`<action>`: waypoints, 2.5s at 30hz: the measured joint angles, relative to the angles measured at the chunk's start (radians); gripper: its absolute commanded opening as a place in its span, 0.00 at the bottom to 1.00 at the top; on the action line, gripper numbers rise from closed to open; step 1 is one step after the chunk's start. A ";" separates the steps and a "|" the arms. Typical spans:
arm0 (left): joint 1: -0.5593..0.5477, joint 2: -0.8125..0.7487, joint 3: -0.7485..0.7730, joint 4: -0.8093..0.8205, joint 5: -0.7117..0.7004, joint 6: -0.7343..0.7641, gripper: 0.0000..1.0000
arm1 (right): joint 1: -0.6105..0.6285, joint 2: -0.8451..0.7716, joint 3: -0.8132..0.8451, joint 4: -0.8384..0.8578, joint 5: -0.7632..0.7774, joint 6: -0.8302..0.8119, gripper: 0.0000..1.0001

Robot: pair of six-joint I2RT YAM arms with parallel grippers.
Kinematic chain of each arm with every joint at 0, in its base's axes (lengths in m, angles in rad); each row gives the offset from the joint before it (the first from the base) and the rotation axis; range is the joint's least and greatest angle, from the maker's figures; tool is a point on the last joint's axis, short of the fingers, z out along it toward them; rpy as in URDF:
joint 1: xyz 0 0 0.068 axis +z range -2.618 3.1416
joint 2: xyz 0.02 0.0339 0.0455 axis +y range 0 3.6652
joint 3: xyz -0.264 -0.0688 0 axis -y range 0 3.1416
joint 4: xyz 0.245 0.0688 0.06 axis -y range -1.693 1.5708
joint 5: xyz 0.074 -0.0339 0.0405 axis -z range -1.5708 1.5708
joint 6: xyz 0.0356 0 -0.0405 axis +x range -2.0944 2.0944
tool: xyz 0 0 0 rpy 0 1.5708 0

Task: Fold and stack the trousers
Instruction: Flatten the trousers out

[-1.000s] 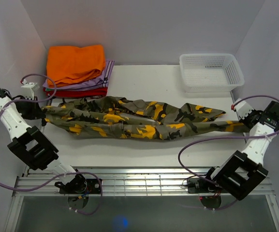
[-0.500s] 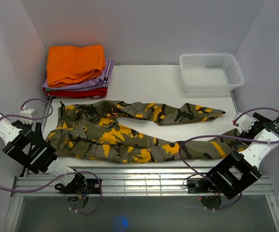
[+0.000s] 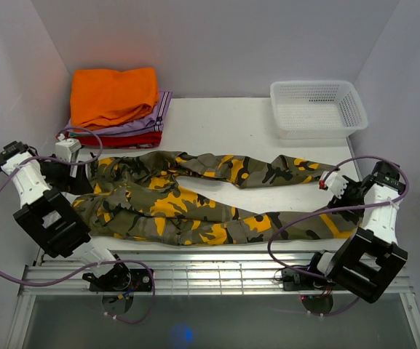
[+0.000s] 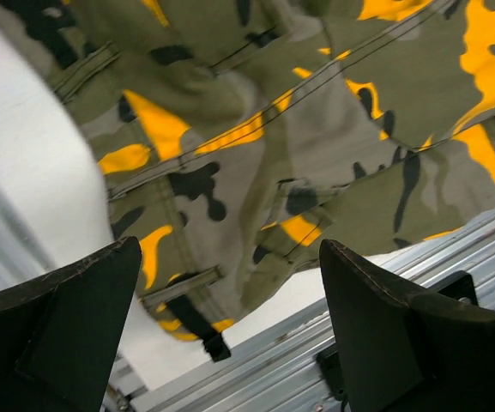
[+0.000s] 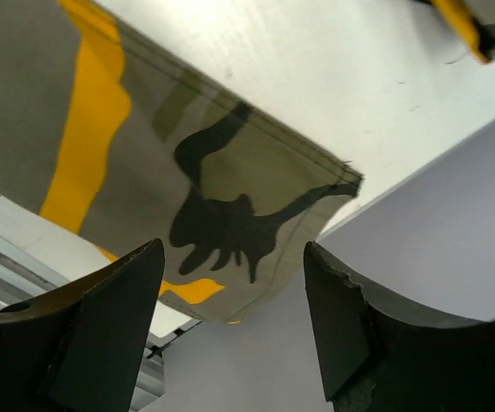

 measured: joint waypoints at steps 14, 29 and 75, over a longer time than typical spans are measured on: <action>-0.072 0.029 -0.064 -0.006 0.064 -0.070 0.95 | 0.041 0.403 0.273 0.090 0.095 -0.008 0.73; -0.076 0.061 -0.066 -0.007 0.077 -0.136 0.95 | 0.106 0.428 0.040 0.178 0.241 -0.170 0.55; 0.180 0.149 -0.266 0.000 -0.019 -0.095 0.94 | -0.686 0.056 -0.148 0.266 -0.129 -0.384 0.08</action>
